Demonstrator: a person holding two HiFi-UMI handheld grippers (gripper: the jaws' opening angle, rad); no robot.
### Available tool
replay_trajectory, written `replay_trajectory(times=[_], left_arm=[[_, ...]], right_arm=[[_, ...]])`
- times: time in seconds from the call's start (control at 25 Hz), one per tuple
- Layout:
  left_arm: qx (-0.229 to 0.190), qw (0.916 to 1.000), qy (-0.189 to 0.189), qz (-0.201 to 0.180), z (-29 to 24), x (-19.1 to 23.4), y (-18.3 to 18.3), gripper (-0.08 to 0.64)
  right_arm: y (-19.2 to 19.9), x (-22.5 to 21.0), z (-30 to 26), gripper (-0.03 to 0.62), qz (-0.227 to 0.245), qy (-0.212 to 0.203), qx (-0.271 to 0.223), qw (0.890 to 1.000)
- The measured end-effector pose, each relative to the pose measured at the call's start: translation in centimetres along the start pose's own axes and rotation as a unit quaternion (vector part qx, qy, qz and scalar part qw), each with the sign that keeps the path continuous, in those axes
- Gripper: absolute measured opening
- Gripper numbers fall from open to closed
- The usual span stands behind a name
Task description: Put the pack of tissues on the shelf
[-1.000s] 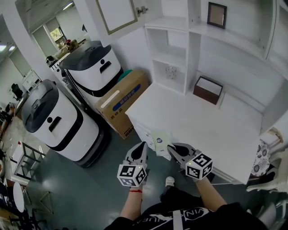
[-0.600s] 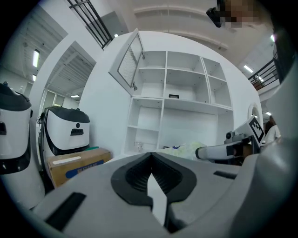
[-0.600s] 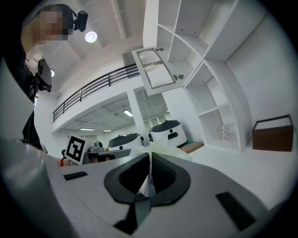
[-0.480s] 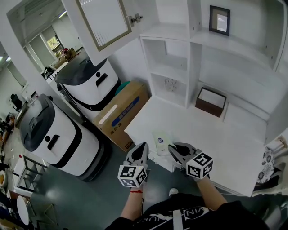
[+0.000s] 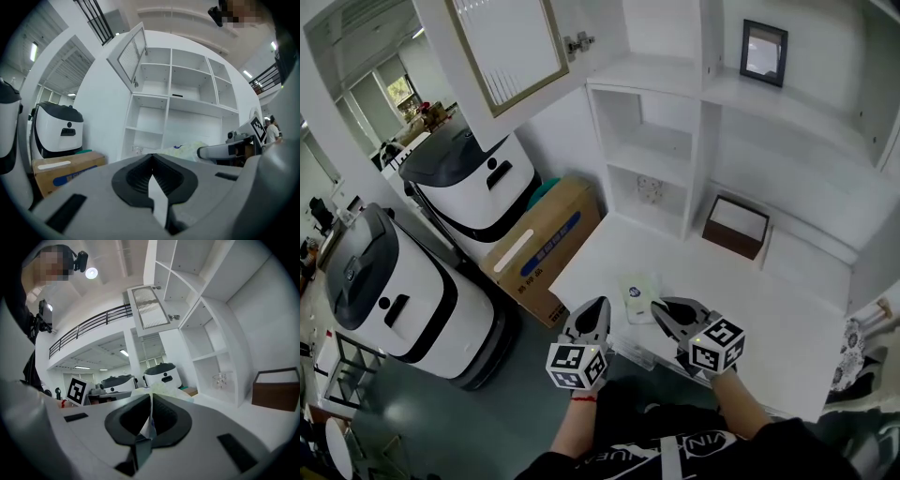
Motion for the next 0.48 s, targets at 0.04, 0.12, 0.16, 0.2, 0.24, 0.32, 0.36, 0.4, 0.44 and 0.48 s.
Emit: replay_trajectory(times=[0.04, 0.12, 0.16, 0.2, 0.24, 0.32, 0.36, 0.4, 0.44, 0.48], left_arm=[[-0.001, 1.0, 0.002, 0.002, -0.6, 0.4, 0.0, 0.005], [-0.003, 0.9999, 0.011, 0.007, -2.2, 1.4, -0.2, 0.005], [-0.003, 0.9998, 0.017, 0.01, -3.2, 1.9, -0.3, 0.005], [-0.002, 0.9996, 0.025, 0.012, -4.2, 2.3, -0.4, 0.005], [-0.002, 0.9994, 0.034, 0.012, -5.2, 2.7, -0.6, 0.005], [-0.002, 0.9985, 0.053, 0.011, -7.4, 3.4, -1.2, 0.005], [-0.003, 0.998, 0.063, 0.009, -8.5, 3.9, -1.7, 0.005], [-0.004, 0.9974, 0.071, 0.007, -9.6, 4.4, -2.2, 0.005], [-0.004, 0.9969, 0.079, 0.005, -10.7, 5.0, -2.6, 0.005], [-0.003, 0.9963, 0.086, 0.005, -11.8, 5.6, -2.9, 0.005]], right_arm=[[-0.2, -0.4, -0.3, 0.008, 0.002, 0.003, -0.001, 1.0], [-0.7, -1.1, -1.1, 0.008, 0.007, 0.01, -0.003, 1.0], [-1.0, -1.5, -1.5, 0.008, 0.01, 0.015, -0.005, 1.0], [-1.2, -2.0, -1.9, 0.008, 0.013, 0.021, -0.006, 1.0], [-1.5, -2.5, -2.3, 0.008, 0.015, 0.028, -0.008, 0.999], [-2.4, -3.6, -3.2, 0.008, 0.018, 0.043, -0.013, 0.999], [-2.9, -4.2, -3.7, 0.008, 0.019, 0.051, -0.016, 0.998], [-3.4, -4.7, -4.2, 0.008, 0.021, 0.057, -0.02, 0.998], [-3.9, -5.3, -4.8, 0.008, 0.023, 0.063, -0.023, 0.997], [-4.4, -5.7, -5.3, 0.008, 0.025, 0.069, -0.026, 0.997]])
Point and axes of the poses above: the fingertips, and each gripper's own axes: z backward along the fingers, x to its left, y out of its underside, the point moved 10 cm from there along z, backward along the fingers, and after that the axes turned 3 degrees about -y, right-handed, at the moved point
